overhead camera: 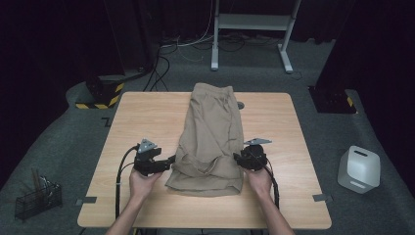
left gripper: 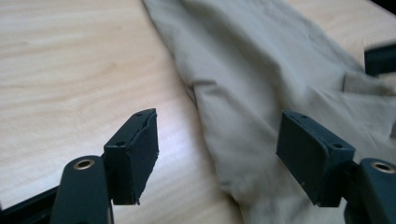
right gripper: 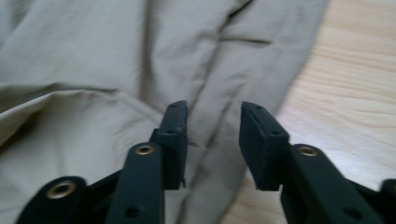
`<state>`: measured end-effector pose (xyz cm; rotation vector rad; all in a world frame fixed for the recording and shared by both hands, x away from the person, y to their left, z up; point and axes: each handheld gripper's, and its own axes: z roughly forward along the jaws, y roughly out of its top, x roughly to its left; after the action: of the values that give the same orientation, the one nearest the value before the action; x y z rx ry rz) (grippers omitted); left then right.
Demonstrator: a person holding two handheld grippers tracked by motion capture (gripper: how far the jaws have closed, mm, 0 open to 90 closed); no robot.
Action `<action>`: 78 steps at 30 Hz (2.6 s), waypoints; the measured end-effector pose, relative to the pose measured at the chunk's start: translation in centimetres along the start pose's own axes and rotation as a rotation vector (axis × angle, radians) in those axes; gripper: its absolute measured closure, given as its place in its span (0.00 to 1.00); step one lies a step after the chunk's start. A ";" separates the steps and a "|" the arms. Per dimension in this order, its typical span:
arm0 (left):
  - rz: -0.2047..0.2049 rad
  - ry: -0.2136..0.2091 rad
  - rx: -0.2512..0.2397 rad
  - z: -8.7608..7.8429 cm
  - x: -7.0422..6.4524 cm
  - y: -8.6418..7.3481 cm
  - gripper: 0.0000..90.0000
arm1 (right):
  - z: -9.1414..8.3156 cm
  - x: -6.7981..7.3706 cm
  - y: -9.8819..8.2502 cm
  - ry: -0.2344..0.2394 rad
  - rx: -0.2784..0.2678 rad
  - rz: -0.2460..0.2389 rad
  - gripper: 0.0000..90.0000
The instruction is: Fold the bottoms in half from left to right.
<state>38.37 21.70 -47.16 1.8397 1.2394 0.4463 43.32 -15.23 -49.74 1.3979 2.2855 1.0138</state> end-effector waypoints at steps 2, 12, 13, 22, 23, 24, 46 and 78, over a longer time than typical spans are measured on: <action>-0.005 -0.013 -0.002 -0.1 0.2 0.4 0.33 | 0.0 0.2 -0.1 0.036 0.012 -0.008 0.72; 0.095 -0.078 0.090 2.2 -2.5 0.0 0.36 | 0.1 0.3 -1.2 0.101 0.007 -0.015 0.82; 0.112 -0.071 0.107 2.5 -2.7 -0.2 0.36 | 0.0 0.4 -1.3 0.104 0.001 -0.025 0.86; 0.235 -0.010 0.187 2.2 -4.1 -3.5 0.34 | -4.1 2.0 -4.1 0.155 -0.077 -0.105 0.96; 0.248 -0.006 0.197 2.1 -4.2 -3.9 0.33 | -4.5 2.2 -4.7 0.172 -0.070 -0.123 0.96; 0.256 -0.003 0.206 1.9 -4.1 -4.3 0.33 | -4.8 2.4 -5.4 0.187 -0.067 -0.144 0.93; 0.098 0.052 0.146 5.3 -0.9 -1.1 0.40 | -3.5 0.8 -2.5 0.098 -0.103 0.003 0.69; 0.089 -0.009 0.138 3.3 -1.4 -0.8 0.56 | -1.9 -0.4 -1.9 -0.012 -0.048 -0.009 0.73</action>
<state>39.56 19.12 -49.46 2.0172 1.2113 0.4090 41.21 -16.95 -49.81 1.3700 2.2410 1.0477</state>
